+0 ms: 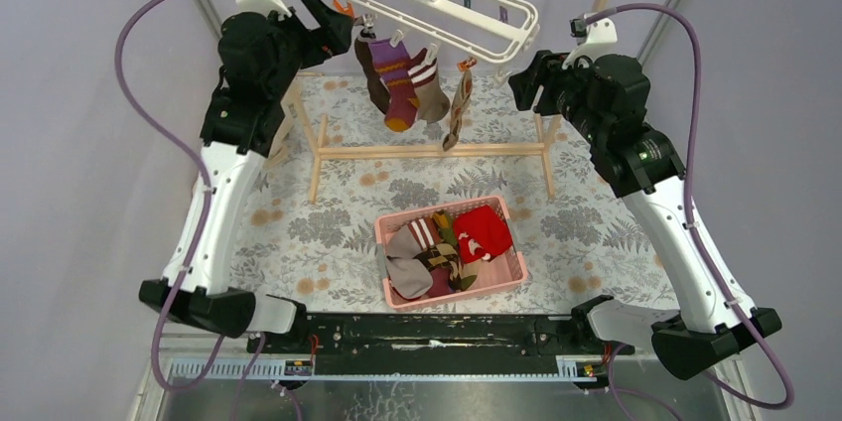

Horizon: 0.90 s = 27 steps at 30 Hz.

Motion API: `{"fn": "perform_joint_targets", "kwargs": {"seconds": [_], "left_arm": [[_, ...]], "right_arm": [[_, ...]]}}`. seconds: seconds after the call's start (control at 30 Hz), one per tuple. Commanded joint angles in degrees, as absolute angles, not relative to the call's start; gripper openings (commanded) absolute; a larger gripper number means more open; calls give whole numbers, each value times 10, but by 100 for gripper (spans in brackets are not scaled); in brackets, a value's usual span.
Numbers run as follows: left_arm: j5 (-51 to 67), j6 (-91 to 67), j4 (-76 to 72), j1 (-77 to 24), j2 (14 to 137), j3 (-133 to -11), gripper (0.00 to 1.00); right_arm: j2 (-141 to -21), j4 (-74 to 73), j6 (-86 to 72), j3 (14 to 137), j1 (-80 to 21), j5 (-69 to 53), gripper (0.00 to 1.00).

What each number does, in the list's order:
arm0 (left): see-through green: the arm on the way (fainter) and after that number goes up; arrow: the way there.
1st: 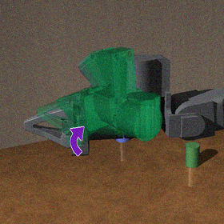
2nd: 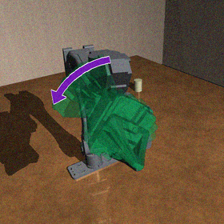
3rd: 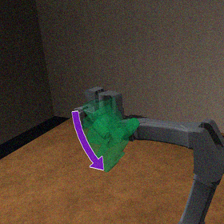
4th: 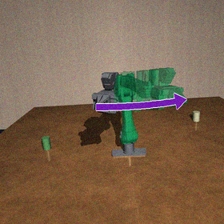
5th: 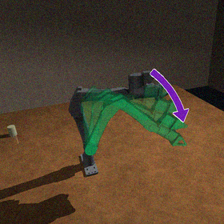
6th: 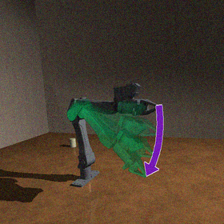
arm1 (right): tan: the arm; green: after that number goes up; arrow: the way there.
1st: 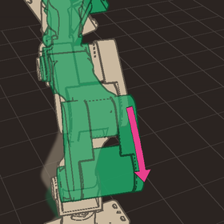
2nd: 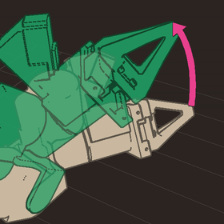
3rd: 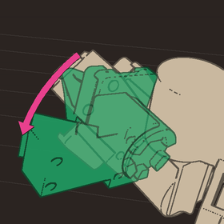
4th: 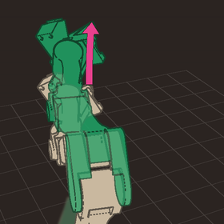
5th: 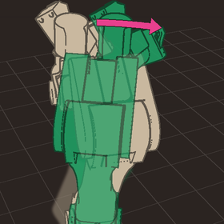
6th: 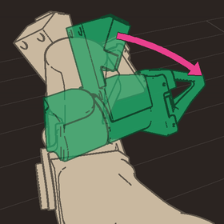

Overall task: Remove the socks clipped to the hanger
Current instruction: Adjust the hanger on the clothesline.

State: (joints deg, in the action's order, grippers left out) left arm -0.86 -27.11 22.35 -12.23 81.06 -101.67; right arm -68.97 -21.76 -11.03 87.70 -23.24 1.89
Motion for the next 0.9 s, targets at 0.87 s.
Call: {"fn": "perform_joint_targets", "kwargs": {"seconds": [0.87], "left_arm": [[-29,-276,236,-181,868,-1033,96]], "right_arm": [[-591,-212,-134,784,-229,-7,66]]}}
